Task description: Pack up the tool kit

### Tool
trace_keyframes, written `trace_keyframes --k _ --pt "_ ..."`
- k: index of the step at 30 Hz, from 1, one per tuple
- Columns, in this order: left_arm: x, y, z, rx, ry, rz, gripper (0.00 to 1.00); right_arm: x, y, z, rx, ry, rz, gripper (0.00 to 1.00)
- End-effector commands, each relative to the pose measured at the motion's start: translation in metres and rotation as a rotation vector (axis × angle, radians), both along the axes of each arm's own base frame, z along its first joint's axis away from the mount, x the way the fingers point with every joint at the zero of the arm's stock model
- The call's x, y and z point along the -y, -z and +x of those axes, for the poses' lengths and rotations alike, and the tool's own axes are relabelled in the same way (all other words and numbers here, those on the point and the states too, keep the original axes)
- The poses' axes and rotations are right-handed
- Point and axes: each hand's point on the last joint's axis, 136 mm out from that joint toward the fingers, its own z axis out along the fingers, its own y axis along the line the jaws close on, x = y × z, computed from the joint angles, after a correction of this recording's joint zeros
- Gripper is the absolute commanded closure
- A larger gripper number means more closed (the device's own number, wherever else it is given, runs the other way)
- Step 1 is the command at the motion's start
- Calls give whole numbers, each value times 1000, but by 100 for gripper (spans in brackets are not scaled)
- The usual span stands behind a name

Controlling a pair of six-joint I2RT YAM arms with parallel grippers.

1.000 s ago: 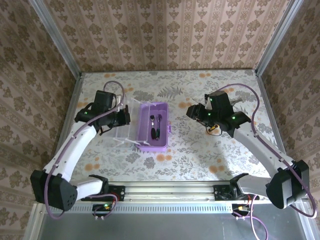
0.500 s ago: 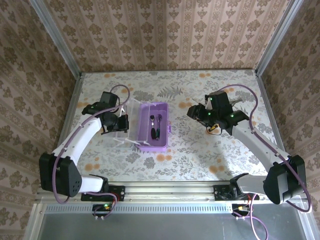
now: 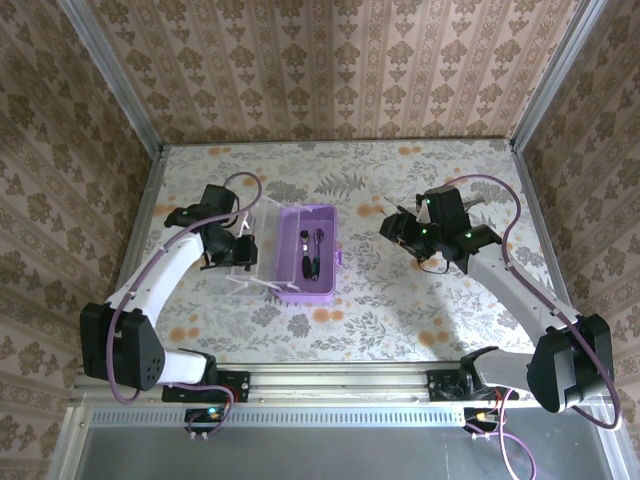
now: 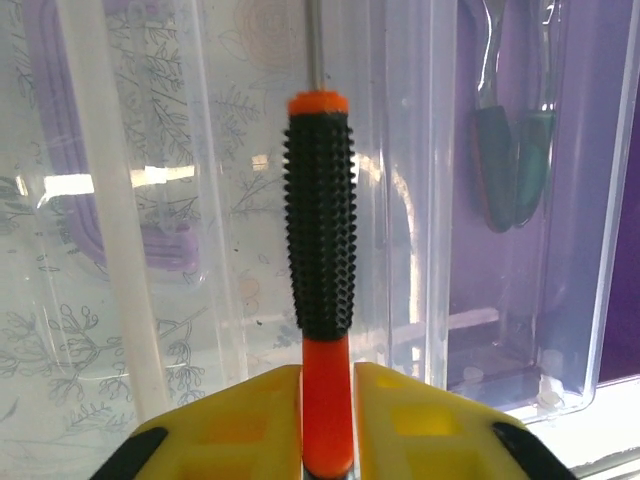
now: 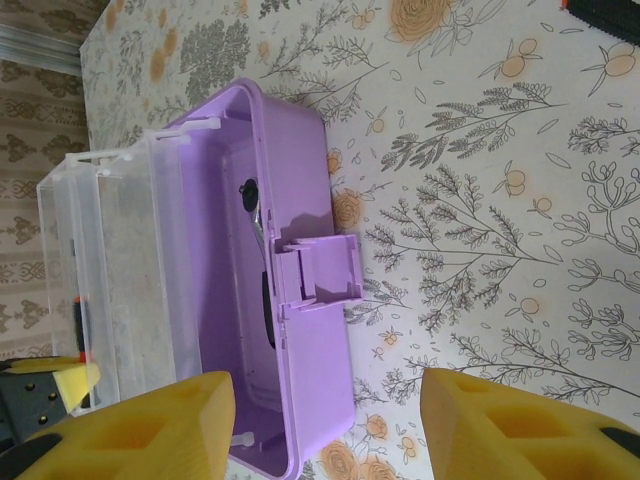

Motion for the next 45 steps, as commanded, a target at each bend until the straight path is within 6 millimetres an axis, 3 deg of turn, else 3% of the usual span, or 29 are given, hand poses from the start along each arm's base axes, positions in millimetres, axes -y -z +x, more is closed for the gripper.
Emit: trace_keyframes --k 1,4,8,14,18,21,24,26,30,36,45 --pt "-5 -13 0 13 18 20 72 0 -7 -1 29 -19 5 46" --pt "-7 -19 2 28 23 31 66 0 -7 -2 30 -20 7 46" --pt "-7 -33 4 59 19 29 65 1 -8 -2 32 -17 7 46" --pt "-12 -70 8 177 -14 14 62 14 -1 2 32 -12 -90 46" --pt "-12 -103 8 347 -76 -74 49 28 7 9 17 -30 -238 46" --pt "-16 -120 5 492 -154 -150 28 33 18 14 -32 -71 -324 46" --pt "-21 -123 -1 600 -227 -230 11 38 34 24 -87 -100 -406 46" --pt "-22 -125 -6 640 -253 -272 8 41 42 31 -112 -112 -451 46" --pt "-17 -120 -17 637 -261 -349 5 53 56 44 -143 -113 -557 46" --pt "6 -103 -22 560 -274 -549 3 65 78 69 -206 -138 -694 47" --pt "15 -98 -25 499 -243 -570 6 62 118 105 -311 -205 -767 48"
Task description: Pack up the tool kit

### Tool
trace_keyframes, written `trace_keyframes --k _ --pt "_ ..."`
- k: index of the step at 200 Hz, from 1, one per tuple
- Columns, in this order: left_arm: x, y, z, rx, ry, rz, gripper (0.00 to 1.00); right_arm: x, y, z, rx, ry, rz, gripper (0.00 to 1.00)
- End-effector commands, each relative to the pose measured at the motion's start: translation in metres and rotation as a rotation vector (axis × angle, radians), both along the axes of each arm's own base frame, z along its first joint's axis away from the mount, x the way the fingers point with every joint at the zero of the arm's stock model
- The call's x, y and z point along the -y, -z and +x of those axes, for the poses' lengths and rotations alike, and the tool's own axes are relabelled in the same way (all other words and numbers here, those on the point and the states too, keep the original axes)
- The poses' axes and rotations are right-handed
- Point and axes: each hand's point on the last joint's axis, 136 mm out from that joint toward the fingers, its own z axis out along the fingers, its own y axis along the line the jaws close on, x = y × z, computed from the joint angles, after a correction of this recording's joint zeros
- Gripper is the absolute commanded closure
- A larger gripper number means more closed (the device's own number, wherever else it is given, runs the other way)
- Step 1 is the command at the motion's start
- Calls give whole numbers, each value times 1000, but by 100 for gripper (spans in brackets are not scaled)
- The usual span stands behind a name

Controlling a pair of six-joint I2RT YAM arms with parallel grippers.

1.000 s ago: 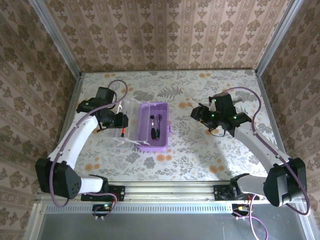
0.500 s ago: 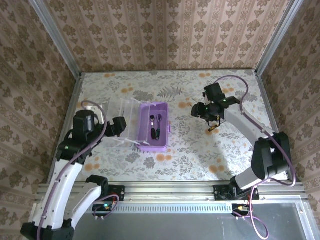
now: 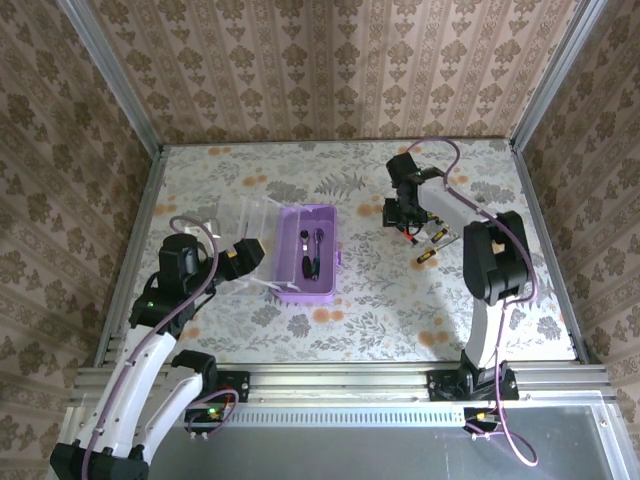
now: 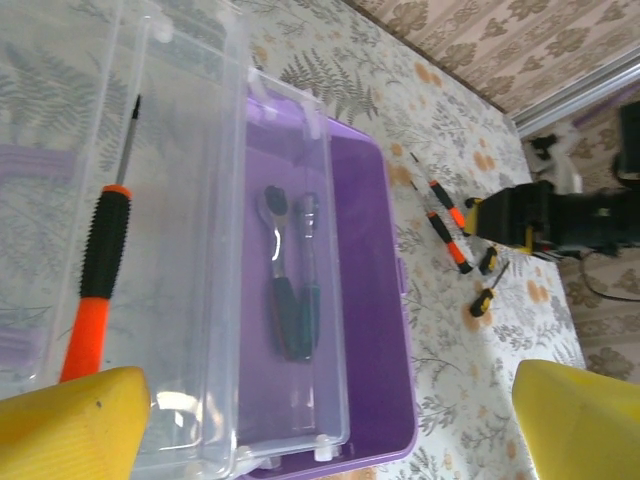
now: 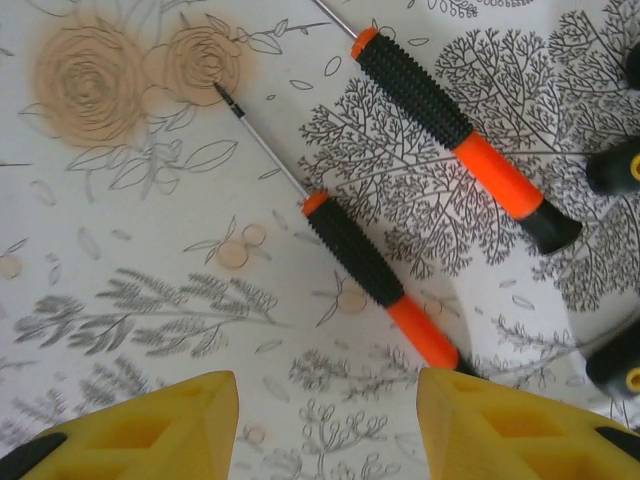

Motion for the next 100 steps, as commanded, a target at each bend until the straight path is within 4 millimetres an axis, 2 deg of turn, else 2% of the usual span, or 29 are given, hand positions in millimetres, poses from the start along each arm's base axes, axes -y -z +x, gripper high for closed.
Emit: trace_keyframes --k 1,24,50,100 --pt "6 -17 0 21 28 -44 6 10 15 5 -80 -15 -75 48" --pt "6 -18 1 15 29 -34 6 7 29 15 -118 -24 -89 49" --pt "6 -23 1 12 37 -21 6 9 36 21 -132 -32 -116 50" --pt "5 -25 3 18 30 -21 6 16 48 15 -165 -40 -113 54"
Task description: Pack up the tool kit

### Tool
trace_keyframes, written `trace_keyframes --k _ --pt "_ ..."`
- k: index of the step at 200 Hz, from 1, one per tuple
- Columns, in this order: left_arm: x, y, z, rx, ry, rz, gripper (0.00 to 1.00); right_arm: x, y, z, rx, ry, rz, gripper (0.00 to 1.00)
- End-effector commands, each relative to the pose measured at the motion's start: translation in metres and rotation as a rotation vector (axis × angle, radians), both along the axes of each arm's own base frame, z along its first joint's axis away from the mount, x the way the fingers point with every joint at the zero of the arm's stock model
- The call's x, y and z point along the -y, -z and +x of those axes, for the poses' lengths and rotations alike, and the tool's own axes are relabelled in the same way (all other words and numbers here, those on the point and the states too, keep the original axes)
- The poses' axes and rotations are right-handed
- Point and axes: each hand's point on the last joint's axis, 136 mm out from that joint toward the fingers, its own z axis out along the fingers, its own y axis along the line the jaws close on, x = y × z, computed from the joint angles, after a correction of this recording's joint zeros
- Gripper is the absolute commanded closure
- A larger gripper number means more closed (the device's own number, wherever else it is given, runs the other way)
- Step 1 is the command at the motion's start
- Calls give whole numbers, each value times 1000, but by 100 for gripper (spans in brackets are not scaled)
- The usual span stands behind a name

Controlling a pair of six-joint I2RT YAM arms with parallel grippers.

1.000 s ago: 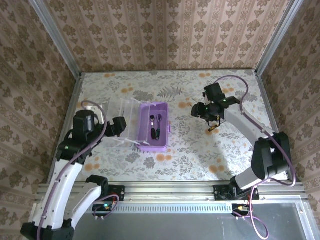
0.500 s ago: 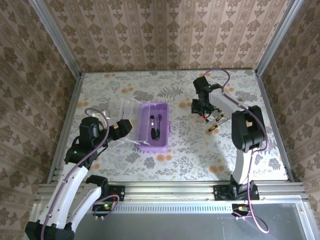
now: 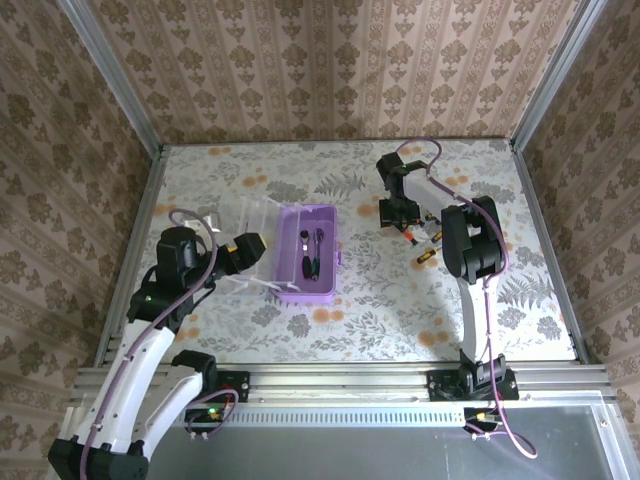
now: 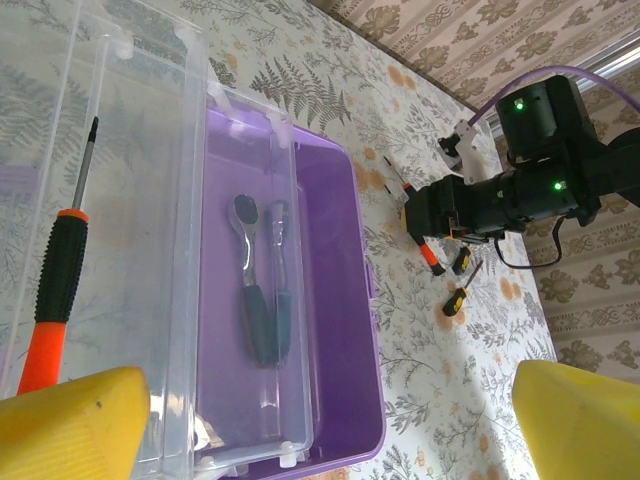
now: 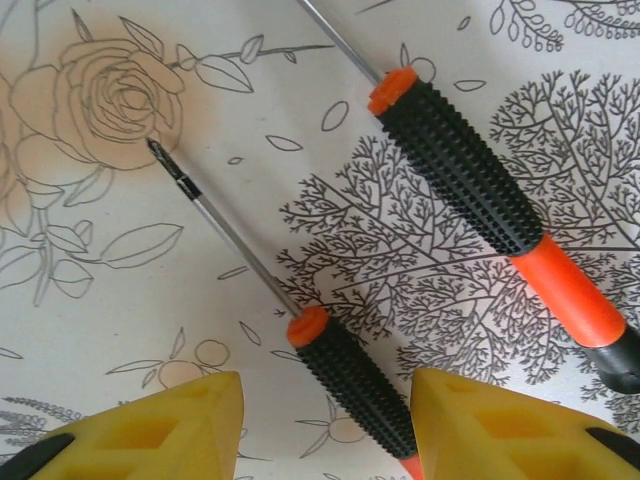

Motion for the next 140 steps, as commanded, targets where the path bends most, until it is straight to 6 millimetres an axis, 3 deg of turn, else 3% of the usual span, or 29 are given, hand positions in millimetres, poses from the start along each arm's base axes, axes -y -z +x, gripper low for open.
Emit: trace_keyframes --k 1,79,140 --pt "0 -9 0 13 8 -2 6 11 7 -8 -50 -9 -29 55" --pt "1 -11 0 4 5 -12 6 9 15 -3 -55 4 1 61" --pt "-1 -11 -2 6 -2 -10 6 8 14 -5 -42 26 12 76"
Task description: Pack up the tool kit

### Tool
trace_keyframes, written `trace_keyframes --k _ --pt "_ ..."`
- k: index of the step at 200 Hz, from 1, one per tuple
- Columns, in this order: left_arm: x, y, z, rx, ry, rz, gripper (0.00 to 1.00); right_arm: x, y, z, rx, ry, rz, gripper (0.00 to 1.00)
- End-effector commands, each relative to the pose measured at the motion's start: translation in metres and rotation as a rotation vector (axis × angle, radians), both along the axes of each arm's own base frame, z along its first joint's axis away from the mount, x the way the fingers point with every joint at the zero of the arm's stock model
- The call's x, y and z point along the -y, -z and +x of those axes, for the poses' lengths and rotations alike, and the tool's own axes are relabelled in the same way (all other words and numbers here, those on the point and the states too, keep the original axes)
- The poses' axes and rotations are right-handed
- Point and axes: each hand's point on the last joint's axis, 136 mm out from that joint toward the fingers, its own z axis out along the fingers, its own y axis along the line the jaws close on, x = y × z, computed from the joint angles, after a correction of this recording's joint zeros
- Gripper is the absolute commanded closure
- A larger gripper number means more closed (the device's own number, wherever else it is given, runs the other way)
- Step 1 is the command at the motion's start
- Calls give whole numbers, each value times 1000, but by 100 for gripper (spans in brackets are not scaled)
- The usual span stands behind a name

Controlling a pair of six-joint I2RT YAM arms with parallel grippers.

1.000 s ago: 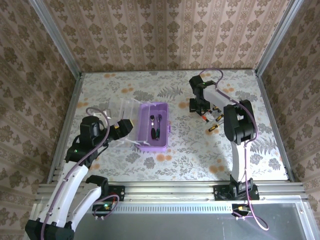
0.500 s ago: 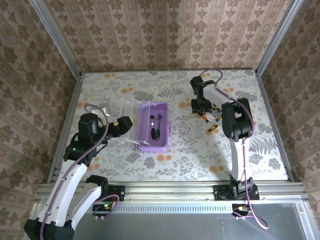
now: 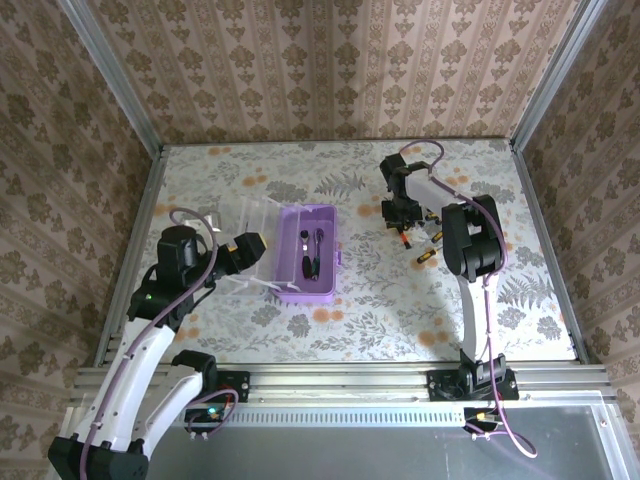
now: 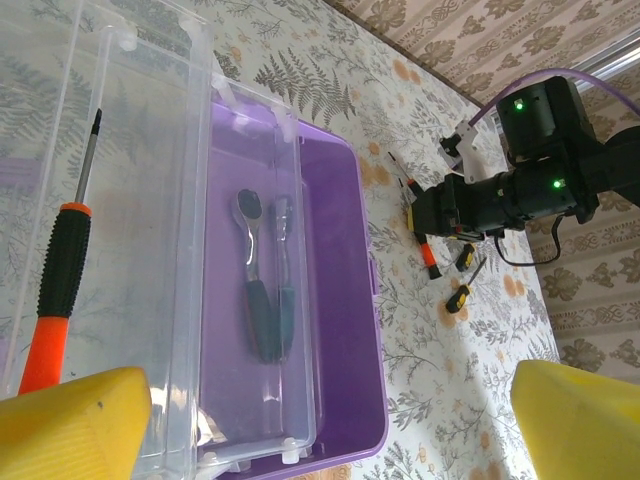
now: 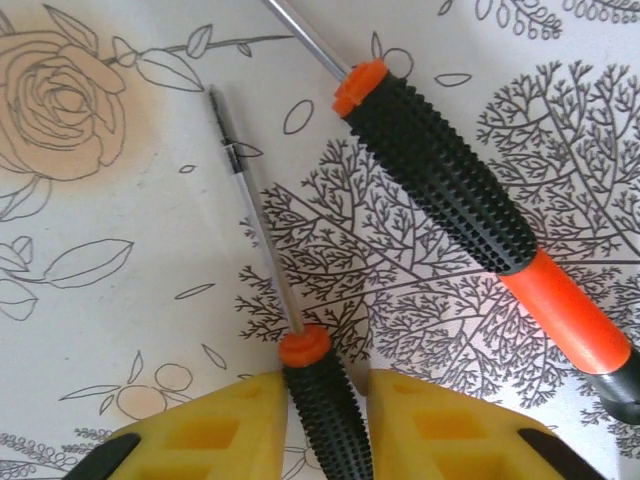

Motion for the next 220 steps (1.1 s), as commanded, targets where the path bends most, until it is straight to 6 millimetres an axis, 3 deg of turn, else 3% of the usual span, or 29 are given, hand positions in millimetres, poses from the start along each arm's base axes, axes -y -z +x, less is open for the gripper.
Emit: trace_keyframes --k 1,51,109,133,220 --pt "-1 -13 -2 20 -2 -14 6 5 5 -5 -22 12 -7 76" --pt "5 -14 -1 6 21 -46 0 -1 -16 -3 60 27 47 80" --pt "18 -13 3 19 60 -120 0 -18 -37 -19 117 61 174 83" --pt "27 -10 4 2 96 -111 7 -27 -56 -28 159 73 244 83" --pt "103 11 6 -44 320 -32 24 -83 -141 -63 296 51 542 83"
